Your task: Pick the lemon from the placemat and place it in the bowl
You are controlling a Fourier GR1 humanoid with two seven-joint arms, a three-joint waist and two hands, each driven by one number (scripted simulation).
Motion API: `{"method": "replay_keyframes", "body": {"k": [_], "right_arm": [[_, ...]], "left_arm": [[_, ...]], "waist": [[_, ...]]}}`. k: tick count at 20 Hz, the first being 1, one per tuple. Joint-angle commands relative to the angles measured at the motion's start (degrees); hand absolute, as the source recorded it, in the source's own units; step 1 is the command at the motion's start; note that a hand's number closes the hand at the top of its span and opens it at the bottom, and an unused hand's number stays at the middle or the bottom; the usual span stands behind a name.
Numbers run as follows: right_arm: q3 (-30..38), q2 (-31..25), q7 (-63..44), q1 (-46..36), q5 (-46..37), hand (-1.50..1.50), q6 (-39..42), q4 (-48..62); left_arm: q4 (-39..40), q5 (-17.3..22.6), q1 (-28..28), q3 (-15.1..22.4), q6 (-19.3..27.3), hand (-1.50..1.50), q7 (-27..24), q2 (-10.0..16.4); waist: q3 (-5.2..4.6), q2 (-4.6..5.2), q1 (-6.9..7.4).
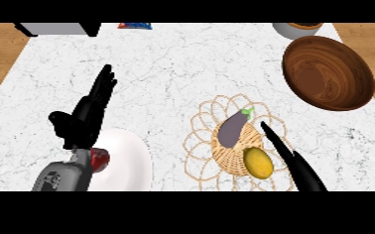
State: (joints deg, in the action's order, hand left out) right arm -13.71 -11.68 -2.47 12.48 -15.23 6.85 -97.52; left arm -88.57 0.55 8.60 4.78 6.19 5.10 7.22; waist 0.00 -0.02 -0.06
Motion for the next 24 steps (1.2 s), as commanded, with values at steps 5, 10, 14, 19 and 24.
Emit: {"method": "replay_keyframes", "body": {"k": [5,10,14,19,24], "right_arm": [[-2.21,1.91,0.41,-2.56,-11.40,-1.50,-5.97,8.92],[0.73,2.05,3.15,-6.52,-9.11,-1.50,-2.41,15.20],[-3.57,-0.37,6.52,-6.15,-12.94,1.50,-0.23,13.35],[-3.66,-1.60,14.63,-6.35,-16.11,1.50,-2.50,16.56],[-5.81,0.78,12.35,-3.09,-15.71,1.50,-1.51,12.92]], "left_arm": [[-4.08,-1.48,-2.70,0.96,0.26,0.00,2.07,-1.18],[-3.26,-3.04,-2.91,1.07,0.34,0.00,0.97,-2.88],[-1.12,-2.44,-0.18,-0.38,0.12,0.00,1.09,-2.84],[-0.63,-1.76,2.71,-2.95,-1.67,0.00,3.07,-0.62],[0.43,-3.40,-1.04,-0.67,-0.34,0.00,-0.98,-3.98]], "waist": [[0.01,-0.01,0.19],[0.01,0.00,0.13],[0.01,0.03,0.11],[0.02,0.03,0.01],[0.00,0.00,-0.07]]}}
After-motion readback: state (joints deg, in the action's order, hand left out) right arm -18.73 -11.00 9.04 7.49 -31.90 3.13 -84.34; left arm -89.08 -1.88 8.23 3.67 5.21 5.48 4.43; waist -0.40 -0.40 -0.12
